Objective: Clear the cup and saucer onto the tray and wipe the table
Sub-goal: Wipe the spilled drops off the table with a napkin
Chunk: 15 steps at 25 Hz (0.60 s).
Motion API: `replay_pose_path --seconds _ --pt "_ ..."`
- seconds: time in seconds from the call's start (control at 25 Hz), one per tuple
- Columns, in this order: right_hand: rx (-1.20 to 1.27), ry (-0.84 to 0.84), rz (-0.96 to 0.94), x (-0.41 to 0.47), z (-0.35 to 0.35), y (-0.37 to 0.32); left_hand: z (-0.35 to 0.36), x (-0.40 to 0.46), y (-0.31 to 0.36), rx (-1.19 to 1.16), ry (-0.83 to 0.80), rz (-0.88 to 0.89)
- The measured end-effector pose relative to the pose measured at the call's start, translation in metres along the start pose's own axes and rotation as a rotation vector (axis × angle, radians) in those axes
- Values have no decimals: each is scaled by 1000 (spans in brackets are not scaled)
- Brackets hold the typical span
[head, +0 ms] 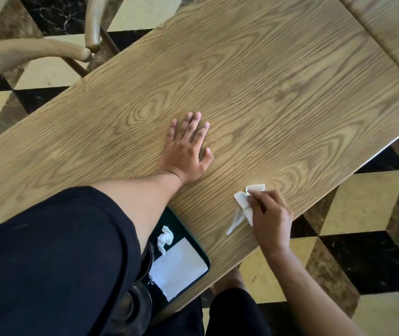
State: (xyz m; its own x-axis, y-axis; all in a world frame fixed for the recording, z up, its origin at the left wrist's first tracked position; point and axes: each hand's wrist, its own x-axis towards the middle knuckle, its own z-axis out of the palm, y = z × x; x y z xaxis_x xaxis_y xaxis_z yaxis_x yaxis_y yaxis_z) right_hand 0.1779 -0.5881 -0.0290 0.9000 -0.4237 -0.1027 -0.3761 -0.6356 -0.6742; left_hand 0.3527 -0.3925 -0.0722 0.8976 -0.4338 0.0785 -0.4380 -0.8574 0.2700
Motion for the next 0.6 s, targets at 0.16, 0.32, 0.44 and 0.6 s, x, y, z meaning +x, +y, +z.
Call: replay_pose_path --seconds 0.16,0.32,0.44,0.6 --pt "96 -112 -37 -67 28 -23 0 0 0 11 -17 -2" --pt "19 -489 -421 -45 1 -14 -2 0 1 -6 -18 -3" --pt "-77 -326 -331 15 -13 -5 -3 1 1 -17 -23 -7" --pt "-17 -147 -88 19 6 -21 -3 1 1 -22 -38 -10"
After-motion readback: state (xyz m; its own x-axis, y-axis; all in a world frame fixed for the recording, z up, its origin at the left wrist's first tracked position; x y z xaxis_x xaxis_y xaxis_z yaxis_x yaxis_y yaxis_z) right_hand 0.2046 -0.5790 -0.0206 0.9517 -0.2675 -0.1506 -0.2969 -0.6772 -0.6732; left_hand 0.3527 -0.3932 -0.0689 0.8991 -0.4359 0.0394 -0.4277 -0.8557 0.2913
